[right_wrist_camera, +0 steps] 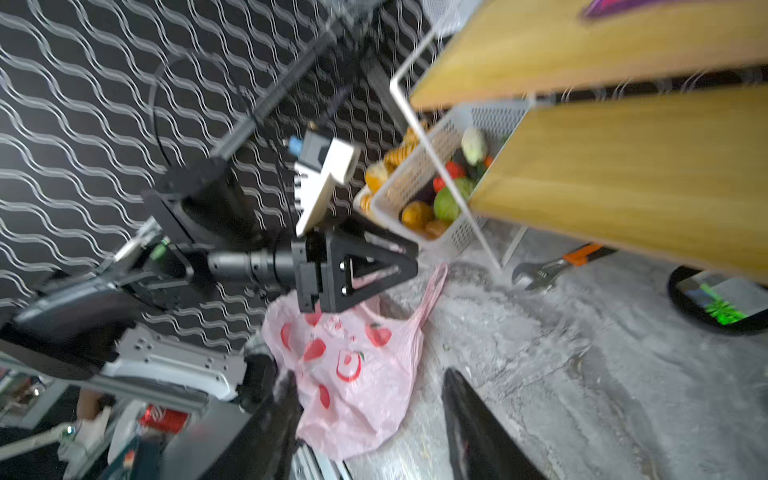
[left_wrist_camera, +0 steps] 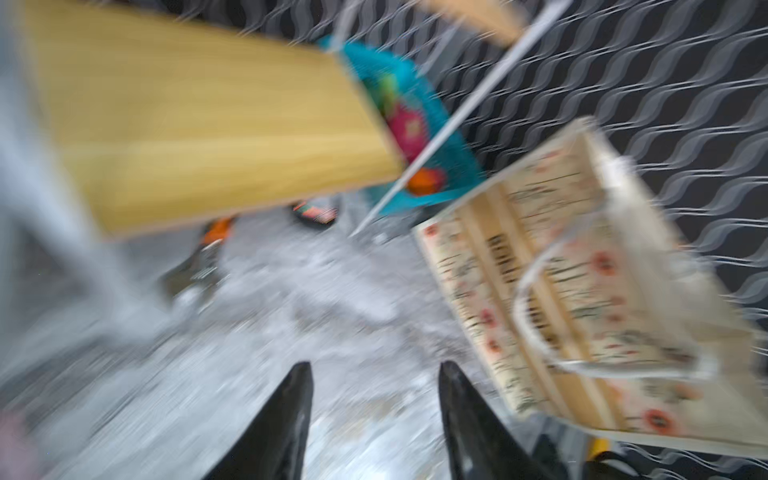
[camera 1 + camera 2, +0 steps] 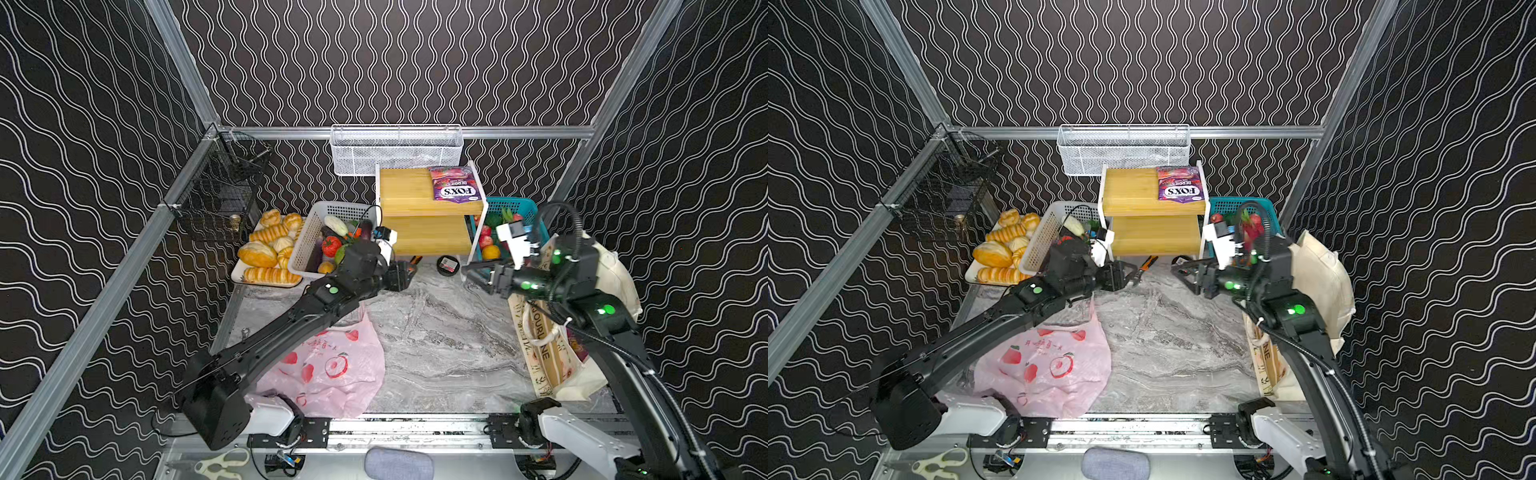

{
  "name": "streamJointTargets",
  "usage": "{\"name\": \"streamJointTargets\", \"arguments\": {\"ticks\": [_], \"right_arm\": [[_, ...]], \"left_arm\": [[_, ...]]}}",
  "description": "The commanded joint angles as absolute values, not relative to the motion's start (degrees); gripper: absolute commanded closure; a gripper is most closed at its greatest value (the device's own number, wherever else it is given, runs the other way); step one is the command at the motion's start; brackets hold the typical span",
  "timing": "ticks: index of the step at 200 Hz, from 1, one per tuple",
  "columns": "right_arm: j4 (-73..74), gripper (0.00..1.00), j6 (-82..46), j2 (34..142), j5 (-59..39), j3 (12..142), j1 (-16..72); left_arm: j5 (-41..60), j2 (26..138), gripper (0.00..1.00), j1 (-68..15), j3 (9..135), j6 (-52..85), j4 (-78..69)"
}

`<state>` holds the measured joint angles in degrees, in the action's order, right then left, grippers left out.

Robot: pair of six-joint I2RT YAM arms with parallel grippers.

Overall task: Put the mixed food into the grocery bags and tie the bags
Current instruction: 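Release the tote handle and move both grippers over the pink plastic bag, then grasp the pink plastic bag's two handles, one with each gripper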

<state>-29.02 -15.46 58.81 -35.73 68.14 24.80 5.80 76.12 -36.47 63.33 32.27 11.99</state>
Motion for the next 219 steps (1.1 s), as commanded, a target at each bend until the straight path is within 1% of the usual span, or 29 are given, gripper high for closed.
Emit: {"name": "streamJointTargets", "arguments": {"ticks": [1, 13, 25, 31, 34, 45, 56, 64, 92, 131, 156, 181, 203, 219], "right_arm": [[-28.77, 0.43, -12.38, 62.48, -16.53, 66.98, 37.73], [-27.75, 0.42, -11.72, 66.38, -9.84, 66.97, 44.41], [-26.65, 0.41, -10.64, 70.66, -4.84, 67.67, 49.88], [-26.29, 0.41, -10.17, 73.17, -2.58, 68.31, 52.16], [-26.22, 0.40, -9.77, 74.48, -1.67, 68.82, 53.27], [-26.04, 0.39, -8.46, 78.98, 0.44, 70.63, 56.14], [-25.92, 0.39, -8.26, 83.02, 3.02, 72.67, 58.10], [-25.91, 0.38, -8.94, 85.60, 4.59, 74.16, 58.74], [-21.87, 0.38, -12.22, 90.20, 6.06, 74.58, 58.76], [-13.63, 0.36, -14.29, 88.81, 6.92, 68.93, 58.77], [-12.34, 0.34, -16.09, 88.59, 9.29, 66.81, 58.42], [-13.86, 0.34, -17.94, 89.40, 9.41, 67.05, 57.83], [-12.80, 0.34, -18.87, 88.97, 9.80, 65.74, 57.68], [-12.06, 0.34, -20.20, 88.41, 10.99, 64.55, 57.54]], "left_arm": [[-0.39, 73.31, 0.39, -32.27, 59.28, 33.46, 25.64], [-2.79, 72.01, 0.36, -29.66, 56.98, 34.08, 29.69], [-5.07, 71.57, 0.28, -27.10, 55.05, 34.66, 32.80], [-6.53, 71.80, 0.26, -25.63, 54.67, 35.49, 34.98], [-7.19, 71.98, 0.24, -24.73, 54.64, 35.89, 36.09], [-9.20, 73.17, 0.14, -22.05, 55.06, 37.51, 40.23], [-9.84, 75.15, 0.11, -19.42, 56.34, 38.72, 44.00], [-9.53, 76.65, 0.07, -18.13, 57.49, 38.72, 46.09], [-10.35, 80.53, 0.07, -16.18, 58.91, 39.87, 49.40], [-11.04, 82.61, 0.06, -15.86, 58.04, 44.23, 51.08], [-9.19, 83.79, 0.10, -15.91, 55.71, 46.16, 49.73], [-7.20, 85.02, 0.16, -15.91, 53.59, 46.54, 47.79], [-6.30, 85.05, 0.31, -15.91, 53.26, 45.02, 46.69], [-6.00, 84.11, 0.50, -15.87, 53.42, 43.70, 46.55]]}}
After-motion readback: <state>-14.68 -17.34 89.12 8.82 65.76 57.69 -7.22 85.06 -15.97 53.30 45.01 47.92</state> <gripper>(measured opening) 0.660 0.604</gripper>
